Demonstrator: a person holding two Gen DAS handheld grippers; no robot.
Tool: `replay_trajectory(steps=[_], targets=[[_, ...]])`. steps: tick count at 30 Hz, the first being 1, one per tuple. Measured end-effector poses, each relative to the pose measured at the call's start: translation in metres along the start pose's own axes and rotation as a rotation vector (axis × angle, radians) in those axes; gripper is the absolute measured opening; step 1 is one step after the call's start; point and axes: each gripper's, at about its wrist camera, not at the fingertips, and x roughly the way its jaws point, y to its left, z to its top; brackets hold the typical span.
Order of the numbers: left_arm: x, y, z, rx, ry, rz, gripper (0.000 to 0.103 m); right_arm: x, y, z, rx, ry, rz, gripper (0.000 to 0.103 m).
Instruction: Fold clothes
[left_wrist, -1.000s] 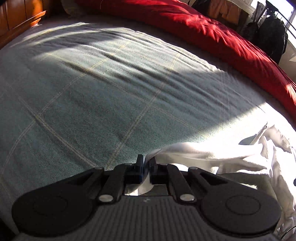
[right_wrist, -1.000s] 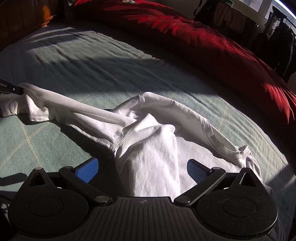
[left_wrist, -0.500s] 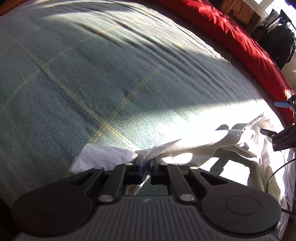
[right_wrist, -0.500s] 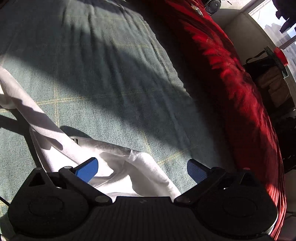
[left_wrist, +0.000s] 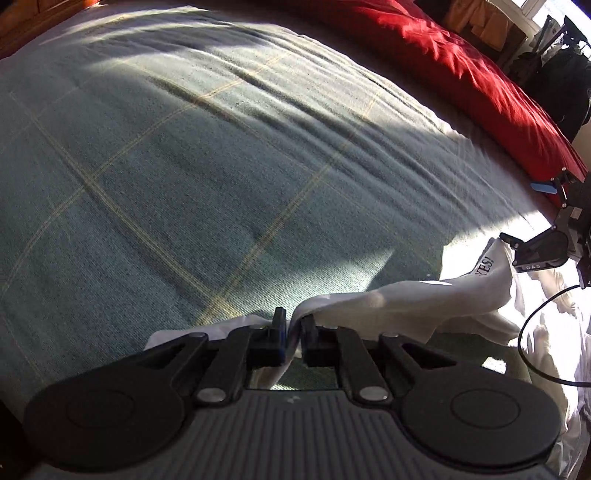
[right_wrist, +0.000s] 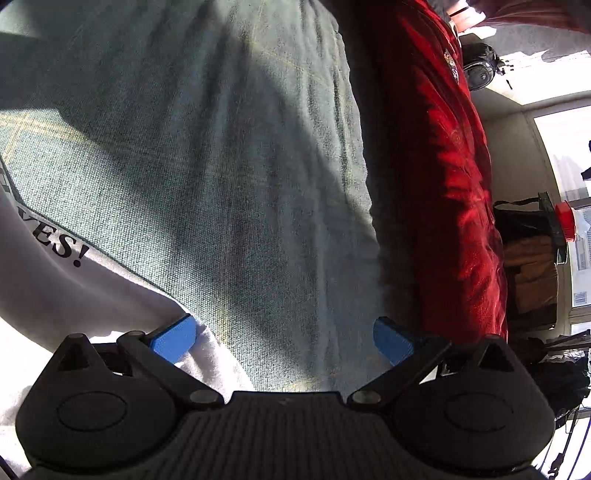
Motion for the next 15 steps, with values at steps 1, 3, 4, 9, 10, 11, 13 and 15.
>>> replay_trajectory(steps=[1, 3, 4, 9, 10, 11, 13, 15], targets=[[0.000, -0.001, 0.004, 0.010, -0.009, 0.005, 0.007, 0.002, -0.008, -0.001, 0.037, 0.002, 0.016, 0.103], [-0.001, -0.003, 0.010, 0.024, -0.019, 0.015, 0.008, 0.002, -0.021, -0.002, 0.083, -0.006, 0.054, 0.103], [-0.001, -0.003, 0.013, 0.028, -0.021, 0.020, 0.008, 0.000, -0.028, -0.002, 0.104, -0.014, 0.075, 0.103], [0.011, 0.000, 0.006, 0.017, 0.049, 0.028, 0.008, -0.024, -0.044, 0.002, 0.128, -0.117, 0.397, 0.103], [0.012, 0.001, 0.005, 0.010, 0.050, 0.028, 0.008, -0.026, -0.042, 0.003, 0.115, -0.120, 0.454, 0.103], [0.013, 0.001, 0.003, 0.003, 0.051, 0.027, 0.008, -0.026, -0.037, 0.003, 0.095, -0.118, 0.494, 0.103], [0.014, 0.002, 0.002, -0.003, 0.049, 0.026, 0.008, -0.024, -0.026, 0.003, 0.043, -0.107, 0.522, 0.103], [0.015, 0.002, 0.001, -0.010, 0.052, 0.025, 0.008, -0.024, -0.018, 0.004, 0.029, -0.099, 0.535, 0.103]])
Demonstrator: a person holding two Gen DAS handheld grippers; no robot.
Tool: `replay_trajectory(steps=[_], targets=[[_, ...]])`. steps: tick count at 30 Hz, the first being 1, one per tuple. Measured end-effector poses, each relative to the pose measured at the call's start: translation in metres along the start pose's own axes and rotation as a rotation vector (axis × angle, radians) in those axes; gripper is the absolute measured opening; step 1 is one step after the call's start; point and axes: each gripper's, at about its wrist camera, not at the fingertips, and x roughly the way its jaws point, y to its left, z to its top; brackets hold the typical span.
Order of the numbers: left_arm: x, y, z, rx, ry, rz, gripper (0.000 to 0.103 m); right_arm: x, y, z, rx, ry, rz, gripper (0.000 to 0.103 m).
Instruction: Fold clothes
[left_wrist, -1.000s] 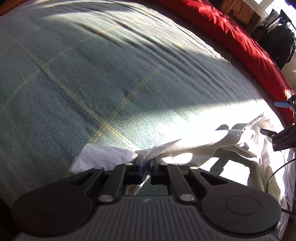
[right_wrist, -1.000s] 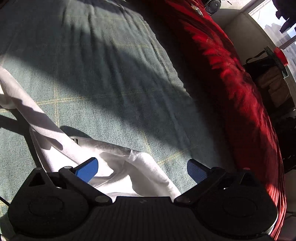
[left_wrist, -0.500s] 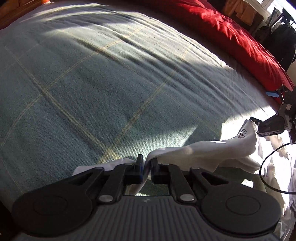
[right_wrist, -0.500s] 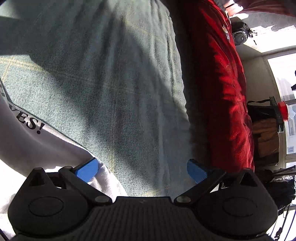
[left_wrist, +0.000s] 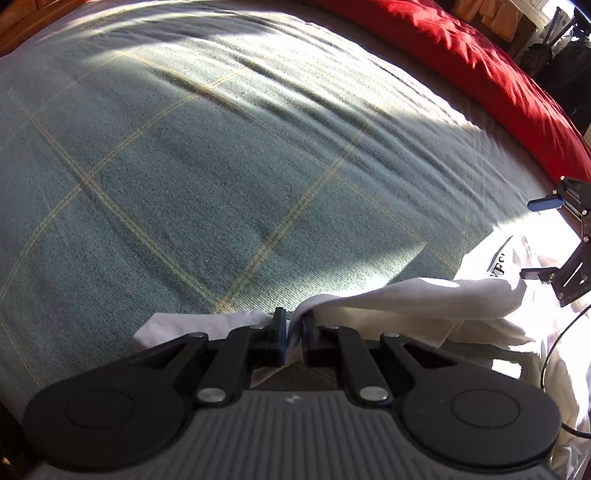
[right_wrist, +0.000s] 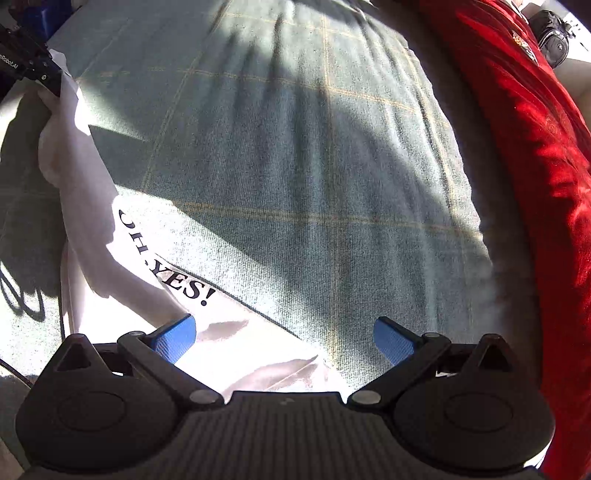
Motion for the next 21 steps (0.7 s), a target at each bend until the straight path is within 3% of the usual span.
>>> replay_trajectory(steps=[3, 8, 10, 12, 15, 21], targets=[[0.000, 0.001, 0.000, 0.000, 0.002, -0.001, 0.008, 0.001, 0.004, 0.001, 0.043, -0.011, 0.067, 0.103], [0.001, 0.001, 0.001, 0.010, 0.018, -0.003, 0.009, 0.010, 0.010, 0.002, 0.069, 0.010, 0.069, 0.103], [-0.001, 0.002, 0.005, 0.000, 0.004, 0.004, 0.013, 0.007, 0.010, 0.003, 0.131, -0.004, 0.085, 0.103], [-0.002, 0.003, 0.011, 0.000, -0.019, 0.023, 0.025, 0.003, 0.012, 0.001, 0.199, -0.022, 0.100, 0.103], [-0.007, 0.006, 0.020, -0.005, -0.053, 0.041, 0.033, -0.006, 0.021, -0.005, 0.260, -0.045, 0.093, 0.103], [-0.022, 0.012, 0.021, -0.007, -0.102, 0.095, 0.037, -0.028, 0.051, -0.019, 0.330, -0.055, 0.080, 0.103]])
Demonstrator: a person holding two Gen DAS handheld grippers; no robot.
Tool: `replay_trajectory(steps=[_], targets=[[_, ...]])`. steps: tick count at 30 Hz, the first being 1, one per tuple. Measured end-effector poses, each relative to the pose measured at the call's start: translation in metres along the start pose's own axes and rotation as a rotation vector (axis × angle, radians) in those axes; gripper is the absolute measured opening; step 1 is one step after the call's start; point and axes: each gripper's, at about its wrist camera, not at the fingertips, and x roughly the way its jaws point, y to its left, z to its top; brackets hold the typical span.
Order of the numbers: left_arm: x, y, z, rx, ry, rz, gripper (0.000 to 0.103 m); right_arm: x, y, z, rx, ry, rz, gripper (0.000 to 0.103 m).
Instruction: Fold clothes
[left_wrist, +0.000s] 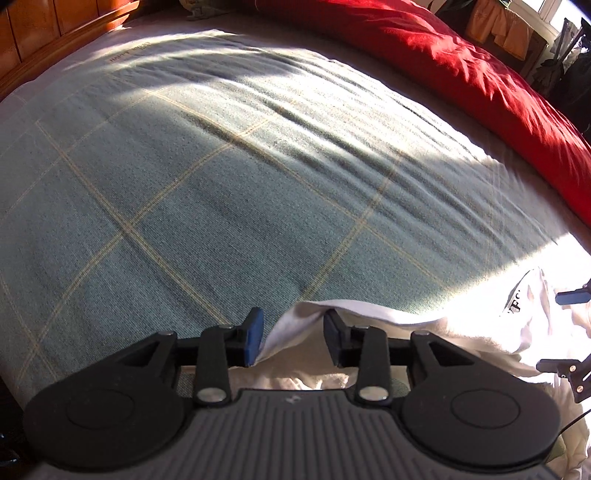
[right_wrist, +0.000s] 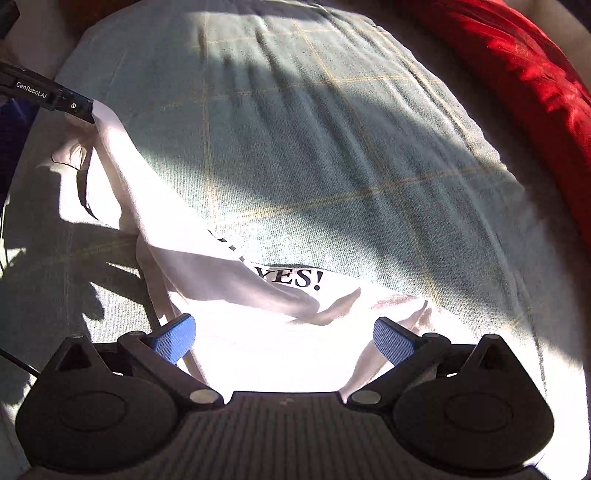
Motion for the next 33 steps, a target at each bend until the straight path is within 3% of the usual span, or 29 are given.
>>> replay_trajectory(steps=[5, 9, 14, 17, 22, 25, 26, 28, 29, 33], targets=[[-0.017, 0.024, -0.004, -0.128, -0.055, 0.024, 0.037, -0.022, 0.022, -0.020, 0.095, -0.029, -0.016, 0.103], [-0.016, 0.036, -0.020, -0.252, -0.019, -0.115, 0.037, -0.035, 0.046, -0.034, 0.205, -0.049, 0.038, 0.103], [0.008, 0.030, -0.058, -0.339, 0.064, -0.251, 0.037, -0.025, 0.083, -0.055, 0.290, -0.051, 0.089, 0.103], [0.027, 0.040, -0.079, -0.463, 0.039, -0.294, 0.037, -0.012, 0.101, -0.067, 0.338, -0.058, 0.116, 0.103], [0.047, 0.057, -0.106, -0.694, -0.122, -0.418, 0.042, 0.000, 0.109, -0.080, 0.419, -0.100, 0.108, 0.103], [0.050, 0.046, -0.109, -0.674, -0.225, -0.383, 0.040, 0.000, 0.107, -0.087, 0.469, -0.143, 0.109, 0.103], [0.049, 0.040, -0.106, -0.647, -0.238, -0.346, 0.034, 0.001, 0.106, -0.089, 0.485, -0.157, 0.112, 0.103], [0.042, 0.030, -0.096, -0.606, -0.243, -0.265, 0.027, 0.004, 0.106, -0.093, 0.487, -0.176, 0.114, 0.103], [0.037, 0.027, -0.089, -0.589, -0.244, -0.222, 0.018, 0.004, 0.107, -0.094, 0.473, -0.182, 0.112, 0.103], [0.009, 0.028, -0.072, -0.548, -0.275, -0.144, 0.014, 0.005, 0.111, -0.098, 0.415, -0.202, 0.109, 0.103]])
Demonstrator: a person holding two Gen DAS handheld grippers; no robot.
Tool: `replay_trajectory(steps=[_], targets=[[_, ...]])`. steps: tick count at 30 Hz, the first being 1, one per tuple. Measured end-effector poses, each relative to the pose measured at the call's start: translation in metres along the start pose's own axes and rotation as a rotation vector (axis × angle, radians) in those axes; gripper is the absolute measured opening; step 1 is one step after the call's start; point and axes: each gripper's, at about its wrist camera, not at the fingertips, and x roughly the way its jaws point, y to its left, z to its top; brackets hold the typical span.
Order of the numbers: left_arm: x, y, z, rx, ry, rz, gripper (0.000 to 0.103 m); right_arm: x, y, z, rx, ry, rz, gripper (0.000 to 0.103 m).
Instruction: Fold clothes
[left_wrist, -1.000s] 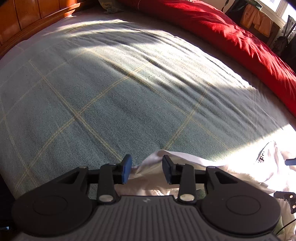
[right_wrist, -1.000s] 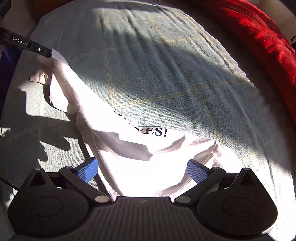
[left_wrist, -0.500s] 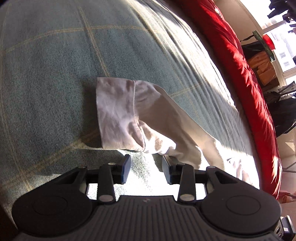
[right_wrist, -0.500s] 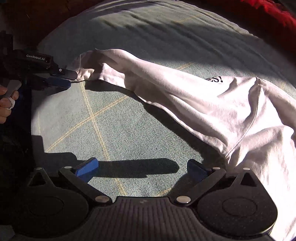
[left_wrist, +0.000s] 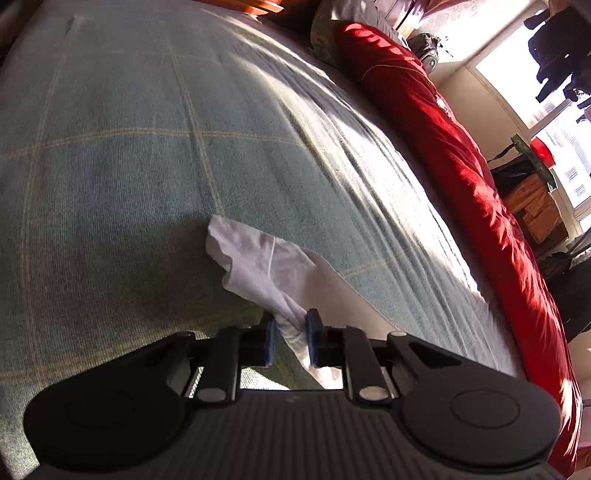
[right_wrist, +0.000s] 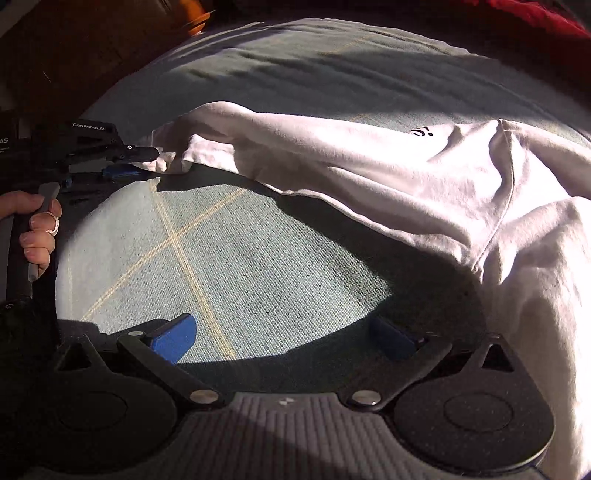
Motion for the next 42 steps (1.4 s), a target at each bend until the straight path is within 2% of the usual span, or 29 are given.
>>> replay_trajectory(steps=[4, 6, 8, 9, 13, 15, 17, 21, 23, 26, 29, 30, 34, 36, 38, 39, 40, 42], targets=[[-0.033, -0.013, 0.019, 0.061, -0.055, 0.046, 0.014, -0.001, -0.004, -0.001, -0.028, -0.003, 0.025, 0.103], [-0.048, -0.018, 0.023, 0.105, -0.046, 0.076, 0.014, 0.000, -0.004, -0.001, -0.064, 0.006, 0.034, 0.103], [-0.053, -0.020, 0.021, 0.140, -0.013, 0.123, 0.015, -0.001, -0.002, -0.001, -0.114, 0.019, 0.036, 0.103], [-0.056, -0.021, 0.020, 0.158, 0.004, 0.146, 0.019, -0.001, -0.001, -0.002, -0.141, 0.027, 0.037, 0.103], [-0.053, -0.023, 0.009, 0.256, 0.117, 0.220, 0.019, -0.002, 0.005, -0.001, -0.233, 0.068, 0.029, 0.103], [-0.057, -0.025, 0.000, 0.332, 0.198, 0.244, 0.020, -0.003, 0.006, 0.001, -0.245, 0.088, 0.025, 0.103], [-0.065, -0.027, -0.002, 0.403, 0.241, 0.248, 0.020, -0.007, 0.006, 0.006, -0.219, 0.096, 0.033, 0.103], [-0.075, -0.057, 0.017, 0.617, 0.207, 0.209, 0.028, -0.021, 0.000, 0.012, -0.111, 0.082, 0.070, 0.103], [-0.071, -0.069, 0.035, 0.677, 0.203, 0.185, 0.036, -0.031, 0.000, 0.017, -0.057, 0.058, 0.067, 0.103], [-0.059, -0.074, 0.065, 0.633, 0.189, 0.237, 0.036, -0.044, 0.002, 0.028, 0.003, 0.025, 0.042, 0.103], [-0.049, -0.080, 0.087, 0.598, 0.087, 0.312, 0.035, -0.053, 0.001, 0.041, 0.051, -0.008, 0.011, 0.103], [-0.041, -0.088, 0.091, 0.603, 0.080, 0.295, 0.035, -0.056, 0.000, 0.045, 0.067, -0.025, -0.001, 0.103], [0.015, -0.136, 0.091, 0.616, 0.225, 0.033, 0.036, -0.067, -0.015, 0.062, 0.140, -0.079, -0.074, 0.103], [0.054, -0.177, 0.072, 0.691, 0.338, -0.156, 0.037, -0.073, -0.027, 0.067, 0.177, -0.106, -0.118, 0.103], [0.084, -0.213, 0.051, 0.766, 0.437, -0.306, 0.038, -0.077, -0.041, 0.069, 0.222, -0.122, -0.165, 0.103], [0.104, -0.234, 0.035, 0.802, 0.518, -0.392, 0.043, -0.080, -0.047, 0.069, 0.245, -0.127, -0.184, 0.103], [0.123, -0.255, 0.020, 0.838, 0.600, -0.480, 0.044, -0.081, -0.053, 0.067, 0.268, -0.130, -0.198, 0.103], [0.157, -0.288, -0.009, 0.892, 0.708, -0.578, 0.045, -0.085, -0.061, 0.062, 0.309, -0.143, -0.217, 0.103]])
